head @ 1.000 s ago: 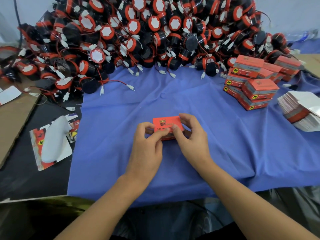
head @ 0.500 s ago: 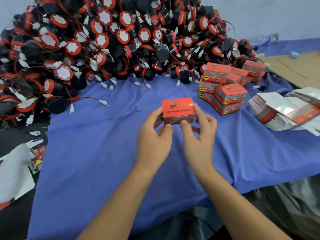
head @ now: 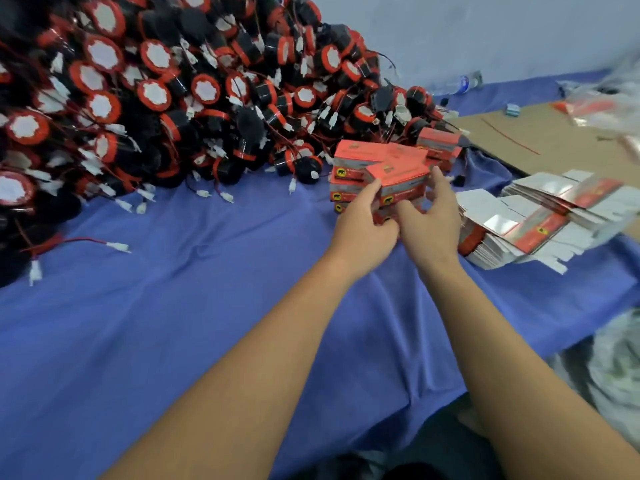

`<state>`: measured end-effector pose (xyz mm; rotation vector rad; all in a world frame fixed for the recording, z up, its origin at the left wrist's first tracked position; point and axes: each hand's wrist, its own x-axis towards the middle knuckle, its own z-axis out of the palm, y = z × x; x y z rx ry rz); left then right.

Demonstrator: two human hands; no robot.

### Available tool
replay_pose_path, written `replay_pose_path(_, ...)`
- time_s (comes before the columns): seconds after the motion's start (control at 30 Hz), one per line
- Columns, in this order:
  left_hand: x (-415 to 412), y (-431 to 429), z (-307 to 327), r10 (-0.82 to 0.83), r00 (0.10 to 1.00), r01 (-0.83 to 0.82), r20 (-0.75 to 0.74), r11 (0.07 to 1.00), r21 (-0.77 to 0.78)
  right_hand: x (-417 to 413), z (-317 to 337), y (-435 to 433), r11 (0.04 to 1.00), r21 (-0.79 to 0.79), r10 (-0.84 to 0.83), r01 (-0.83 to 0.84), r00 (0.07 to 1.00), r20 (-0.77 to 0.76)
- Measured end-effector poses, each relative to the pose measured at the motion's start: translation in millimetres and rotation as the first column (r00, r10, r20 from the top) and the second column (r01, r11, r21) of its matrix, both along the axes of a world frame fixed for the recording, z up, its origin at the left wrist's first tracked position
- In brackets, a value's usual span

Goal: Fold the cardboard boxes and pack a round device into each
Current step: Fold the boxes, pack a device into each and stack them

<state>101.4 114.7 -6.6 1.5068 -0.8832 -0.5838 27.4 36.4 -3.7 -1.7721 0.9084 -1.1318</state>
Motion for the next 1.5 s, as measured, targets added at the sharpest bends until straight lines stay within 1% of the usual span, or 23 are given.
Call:
replay_pose_path(0.1, -1, -6, -7, -0.001, 1.0, 0.001, 0.012, 1.0, 0.01, -3, -10, -8, 0.998, 0.023, 0.067, -0.065, 0.994, -0.088)
replay_pose_path(0.17, -11, -5, -4, 0.124, 0.981, -0.123, 0.149, 0.992, -0.013, -6, -13, -12, 0.997, 0.031, 0.075, -0.072, 0.992, -0.106)
replay_pose_path(0.23, -31, -3, -4, 0.335, 0.893, -0.289, 0.301, 0.939, -0.187, -12, -17, -13, 0.999, 0.011, 0.042, -0.041, 0.995, -0.087)
replay_pose_path(0.27, -43, -4, -5, 0.391, 0.856, -0.306, 0.338, 0.91, -0.278, -18, -19, -14, 1.0, -0.005, 0.016, -0.016, 0.997, -0.073)
replay_pose_path(0.3, -56, -7, -8, 0.389, 0.847, -0.275, 0.363, 0.904, -0.327, -25, -21, -16, 1.0, -0.022, -0.013, 0.011, 0.997, -0.072)
replay_pose_path(0.33, -67, -11, -11, 0.344, 0.863, -0.224, 0.37, 0.917, -0.329, -33, -22, -19, 0.998, -0.046, -0.048, 0.044, 0.995, -0.092)
replay_pose_path(0.4, -84, -25, -18, 0.22, 0.921, -0.146, 0.322, 0.96, -0.238, -53, -26, -30, 0.98, -0.14, -0.165, 0.138, 0.965, -0.202)
replay_pose_path(0.43, -90, -34, -20, 0.169, 0.945, -0.123, 0.281, 0.977, -0.174, -63, -27, -37, 0.962, -0.194, -0.244, 0.193, 0.927, -0.286)
replay_pose_path(0.5, -98, -56, -23, 0.059, 0.982, -0.056, 0.182, 0.998, -0.023, -81, -29, -50, 0.922, -0.261, -0.381, 0.287, 0.798, -0.468)
replay_pose_path(0.57, -107, -76, -27, -0.053, 0.995, 0.042, 0.087, 0.991, 0.127, -95, -32, -60, 0.904, -0.273, -0.426, 0.328, 0.672, -0.605)
replay_pose_path(0.63, -114, -89, -33, -0.122, 0.992, 0.111, 0.036, 0.969, 0.22, -103, -36, -65, 0.9, -0.274, -0.432, 0.338, 0.626, -0.649)
replay_pose_path(0.73, -118, -94, -41, -0.149, 0.987, 0.159, -0.061, 0.96, 0.23, -105, -40, -64, 0.887, -0.291, -0.461, 0.358, 0.649, -0.605)
replay_pose_path(0.83, -117, -94, -44, -0.103, 0.968, 0.145, -0.23, 0.973, 0.178, -105, -44, -59, 0.868, -0.314, -0.497, 0.385, 0.668, -0.554)
replay_pose_path(0.9, -117, -96, -43, -0.047, 0.941, 0.103, -0.334, 0.983, 0.152, -104, -44, -53, 0.859, -0.326, -0.51, 0.394, 0.699, -0.501)
replay_pose_path(0.93, -117, -96, -41, -0.007, 0.914, 0.069, -0.405, 0.988, 0.138, -104, -43, -49, 0.853, -0.338, -0.519, 0.398, 0.719, -0.462)
replay_pose_path(1.0, -116, -95, -33, 0.058, 0.823, 0.006, -0.566, 0.994, 0.111, -103, -41, -36, 0.836, -0.371, -0.535, 0.405, 0.754, -0.382)
replay_pose_path(1.07, -114, -89, -26, 0.069, 0.762, -0.03, -0.644, 0.997, 0.071, -103, -39, -22, 0.828, -0.389, -0.535, 0.404, 0.778, -0.331)
replay_pose_path(1.13, -114, -76, -22, 0.068, 0.769, -0.059, -0.635, 0.998, 0.035, -107, -37, -8, 0.82, -0.416, -0.527, 0.394, 0.802, -0.281)
replay_pose_path(1.2, -112, -56, -21, 0.086, 0.802, -0.091, -0.591, 0.996, 0.021, -113, -35, 6, 0.82, -0.46, -0.492, 0.341, 0.831, -0.261)
replay_pose_path(1.3, -98, -20, -26, 0.111, 0.839, -0.141, -0.533, 0.99, -0.017, -118, -34, 26, 0.844, -0.494, -0.395, 0.211, 0.867, -0.304)
replay_pose_path(1.37, -82, 7, -29, 0.126, 0.839, -0.182, -0.53, 0.982, -0.055, -120, -33, 34, 0.856, -0.486, -0.368, 0.176, 0.868, -0.333)
replay_pose_path(1.43, -66, 35, -30, 0.125, 0.846, -0.196, -0.518, 0.977, -0.086, -119, -30, 39, 0.918, -0.367, -0.292, 0.153, 0.886, -0.361)
replay_pose_path(1.5, -52, 59, -31, 0.112, 0.856, -0.184, -0.504, 0.978, -0.095, -112, -27, 45, 0.979, -0.182, -0.15, 0.09, 0.925, -0.348)
